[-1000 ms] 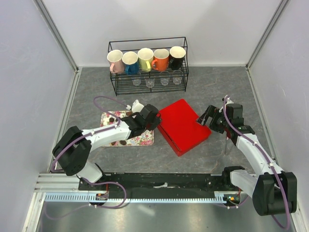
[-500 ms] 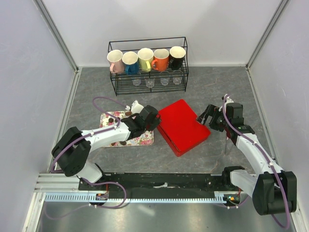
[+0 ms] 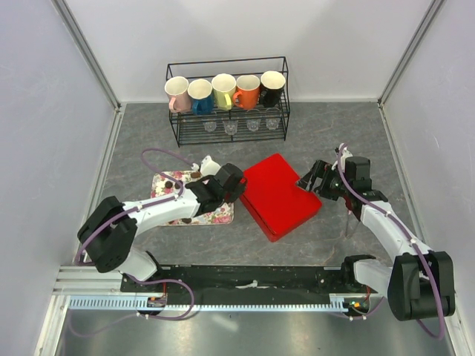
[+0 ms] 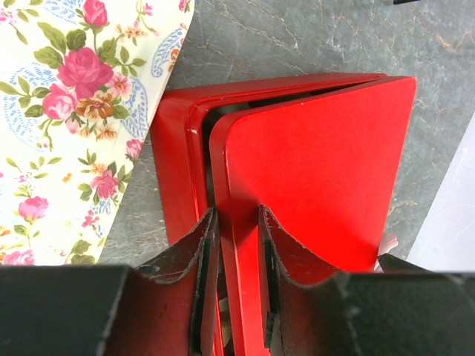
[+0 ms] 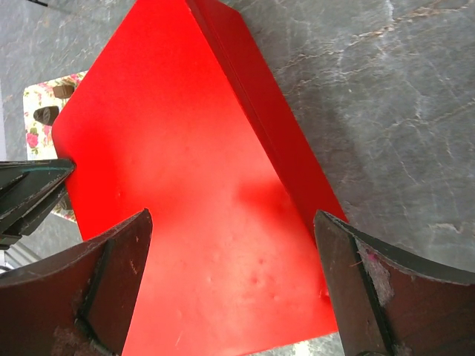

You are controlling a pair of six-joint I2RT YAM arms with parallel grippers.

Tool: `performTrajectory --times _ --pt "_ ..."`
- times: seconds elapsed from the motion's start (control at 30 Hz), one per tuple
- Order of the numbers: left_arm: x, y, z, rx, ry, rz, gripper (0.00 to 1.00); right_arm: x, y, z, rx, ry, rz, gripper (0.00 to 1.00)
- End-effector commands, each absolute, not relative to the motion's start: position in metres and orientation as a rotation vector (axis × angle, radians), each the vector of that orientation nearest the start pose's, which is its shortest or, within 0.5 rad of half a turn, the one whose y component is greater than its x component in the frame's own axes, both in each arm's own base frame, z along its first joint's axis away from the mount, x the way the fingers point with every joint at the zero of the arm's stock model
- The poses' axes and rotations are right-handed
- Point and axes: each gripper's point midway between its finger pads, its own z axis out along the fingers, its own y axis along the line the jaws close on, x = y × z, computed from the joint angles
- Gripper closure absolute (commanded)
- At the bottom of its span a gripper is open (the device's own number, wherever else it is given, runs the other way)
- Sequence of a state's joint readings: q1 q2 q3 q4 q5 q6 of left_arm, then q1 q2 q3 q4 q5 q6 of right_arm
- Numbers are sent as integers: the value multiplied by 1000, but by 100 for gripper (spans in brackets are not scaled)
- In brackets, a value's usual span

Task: Pack the chocolate
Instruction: Pick up the box lid from the packing box.

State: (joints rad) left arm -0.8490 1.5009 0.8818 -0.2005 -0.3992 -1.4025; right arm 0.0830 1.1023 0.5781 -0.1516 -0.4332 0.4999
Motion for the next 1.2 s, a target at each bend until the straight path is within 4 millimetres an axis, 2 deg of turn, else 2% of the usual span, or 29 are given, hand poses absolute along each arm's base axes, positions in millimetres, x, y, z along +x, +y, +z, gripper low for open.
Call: performTrajectory --times 0.0,0.03,0.3,0.33,0.4,0.6,0.7,0.97,1.1,1.17 --pt "285 -258 98 -838 2228 -518 68 293 123 114 171 2242 826 2" --pt "285 -258 98 -838 2228 -514 64 294 123 114 167 2239 827 2" --pt "277 -247 89 -867 2237 -465 52 291 126 109 154 2254 835 2" --pt "277 -246 90 -873 2231 -466 46 291 127 109 153 2255 838 2" --pt "277 -244 91 -879 2225 -469 43 290 128 110 140 2252 840 2" --pt "281 -250 101 -819 2209 -515 25 290 136 110 108 2257 858 2" --pt "283 -258 102 -772 2210 -551 19 289 140 109 87 2263 859 2" --pt "287 -291 90 -654 2289 -637 19 285 153 99 23 2302 853 2" --pt "288 -317 87 -543 2348 -690 21 285 145 101 45 2296 799 2" --pt "290 -326 93 -487 2346 -716 21 284 143 105 50 2294 789 2"
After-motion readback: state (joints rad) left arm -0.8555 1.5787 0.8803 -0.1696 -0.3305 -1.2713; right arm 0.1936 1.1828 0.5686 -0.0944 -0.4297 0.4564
